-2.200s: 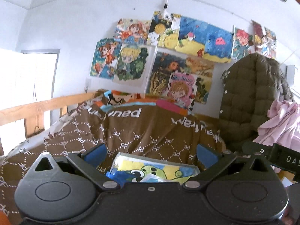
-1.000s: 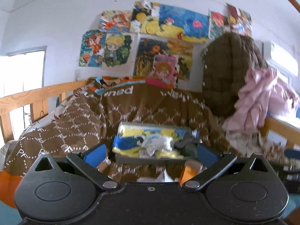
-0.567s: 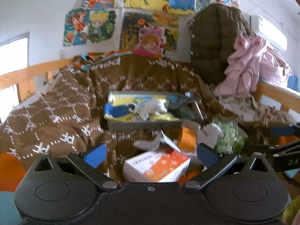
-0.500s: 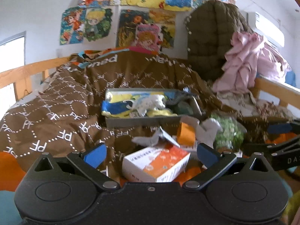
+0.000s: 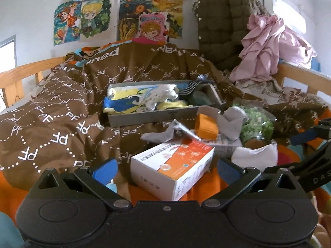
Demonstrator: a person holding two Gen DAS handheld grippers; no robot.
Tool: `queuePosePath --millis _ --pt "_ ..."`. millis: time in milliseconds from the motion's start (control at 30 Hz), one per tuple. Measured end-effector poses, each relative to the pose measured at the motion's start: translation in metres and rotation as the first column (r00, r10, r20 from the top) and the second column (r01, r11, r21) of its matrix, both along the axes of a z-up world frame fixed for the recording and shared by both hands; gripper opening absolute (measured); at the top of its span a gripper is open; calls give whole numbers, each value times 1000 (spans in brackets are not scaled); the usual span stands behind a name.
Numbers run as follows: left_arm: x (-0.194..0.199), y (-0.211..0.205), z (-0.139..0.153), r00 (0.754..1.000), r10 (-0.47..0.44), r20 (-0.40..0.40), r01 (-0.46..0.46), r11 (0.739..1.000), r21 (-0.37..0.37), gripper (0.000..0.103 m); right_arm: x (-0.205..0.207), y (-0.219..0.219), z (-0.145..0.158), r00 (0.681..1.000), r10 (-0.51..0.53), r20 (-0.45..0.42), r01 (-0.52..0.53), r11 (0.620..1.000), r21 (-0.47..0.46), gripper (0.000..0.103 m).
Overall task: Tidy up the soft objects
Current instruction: 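Move left gripper to the grey fabric while right gripper approaches the white triangular cloth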
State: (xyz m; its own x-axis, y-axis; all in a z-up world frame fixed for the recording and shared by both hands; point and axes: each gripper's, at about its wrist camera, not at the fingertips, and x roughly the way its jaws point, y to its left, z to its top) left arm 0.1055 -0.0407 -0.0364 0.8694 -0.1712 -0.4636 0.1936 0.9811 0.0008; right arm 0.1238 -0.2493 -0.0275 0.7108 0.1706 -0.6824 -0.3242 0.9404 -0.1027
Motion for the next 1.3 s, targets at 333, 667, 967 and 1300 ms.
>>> queuePosePath --millis 333,667,967,1300 --pt "12 4 1 998 54 -11 -54 998 -11 102 8 0 -5 1000 -28 1 28 1000 -8 103" --pt "35 1 6 997 82 -7 -82 997 11 102 19 -2 -10 998 -69 7 69 997 15 103" --pt "79 -7 10 998 47 -41 -48 999 -24 102 25 -5 -14 997 -77 -9 77 994 76 103" --pt "129 -17 -4 996 11 -94 -18 997 -70 102 34 -4 -22 995 -89 -37 94 986 138 102"
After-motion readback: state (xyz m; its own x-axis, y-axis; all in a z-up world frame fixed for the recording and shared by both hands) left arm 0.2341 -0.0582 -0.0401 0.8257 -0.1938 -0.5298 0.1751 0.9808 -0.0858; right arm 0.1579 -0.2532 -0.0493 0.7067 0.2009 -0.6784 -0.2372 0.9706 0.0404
